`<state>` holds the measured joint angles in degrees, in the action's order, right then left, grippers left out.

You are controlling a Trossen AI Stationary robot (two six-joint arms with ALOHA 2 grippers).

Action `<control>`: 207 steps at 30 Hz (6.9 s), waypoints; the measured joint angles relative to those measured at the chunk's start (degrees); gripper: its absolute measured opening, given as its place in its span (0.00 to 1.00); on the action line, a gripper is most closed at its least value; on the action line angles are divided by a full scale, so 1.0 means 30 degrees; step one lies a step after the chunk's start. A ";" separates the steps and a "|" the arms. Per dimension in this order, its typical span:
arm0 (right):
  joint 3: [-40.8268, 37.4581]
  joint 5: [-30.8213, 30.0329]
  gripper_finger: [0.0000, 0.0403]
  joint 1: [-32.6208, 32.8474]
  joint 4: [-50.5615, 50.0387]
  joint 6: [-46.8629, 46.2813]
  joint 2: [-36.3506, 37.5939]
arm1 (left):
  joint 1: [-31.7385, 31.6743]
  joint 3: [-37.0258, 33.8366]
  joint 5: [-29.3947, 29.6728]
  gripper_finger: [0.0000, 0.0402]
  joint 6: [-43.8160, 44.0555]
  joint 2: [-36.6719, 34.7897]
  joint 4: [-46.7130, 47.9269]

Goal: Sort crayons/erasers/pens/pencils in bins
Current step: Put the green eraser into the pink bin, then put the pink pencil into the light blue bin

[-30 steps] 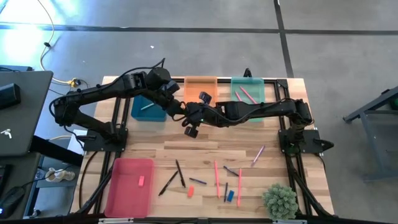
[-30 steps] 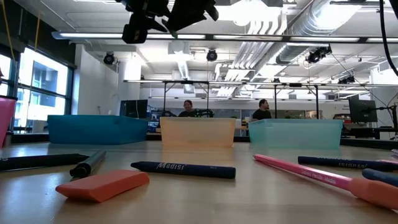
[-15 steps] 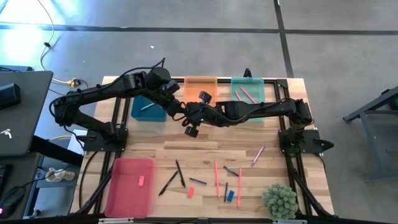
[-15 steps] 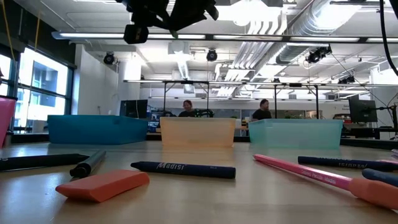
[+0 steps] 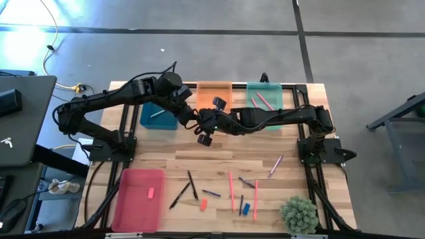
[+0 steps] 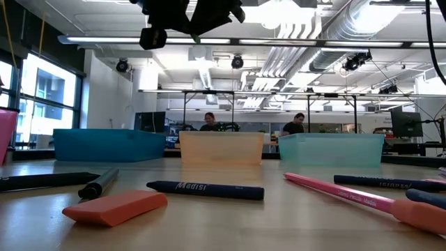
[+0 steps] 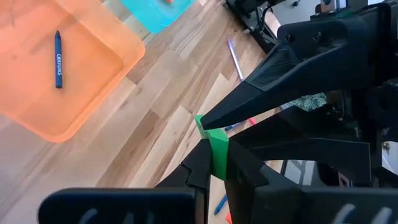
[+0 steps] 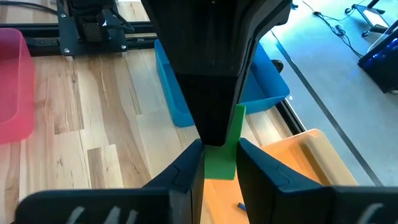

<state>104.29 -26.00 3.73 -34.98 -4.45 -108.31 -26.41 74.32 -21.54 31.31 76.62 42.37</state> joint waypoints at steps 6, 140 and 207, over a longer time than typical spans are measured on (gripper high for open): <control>0.0000 -0.0299 0.22 0.0007 0.0020 0.0130 0.0000 | 0.0000 0.0000 0.0086 0.04 -0.0022 0.0000 -0.0109; 0.0000 0.4052 0.49 -0.7227 -0.7094 0.0159 0.2812 | 1.9300 -1.5300 -0.1433 0.42 1.8718 -0.5635 -0.2330; -0.0058 0.7758 0.49 0.3376 -1.3194 -2.3535 0.1030 | 0.4732 -1.5278 0.8479 0.39 -0.0389 -1.3923 -0.8648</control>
<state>104.12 -2.73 13.85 -74.56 -75.05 -105.22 -12.22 28.49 3.90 30.14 34.85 16.43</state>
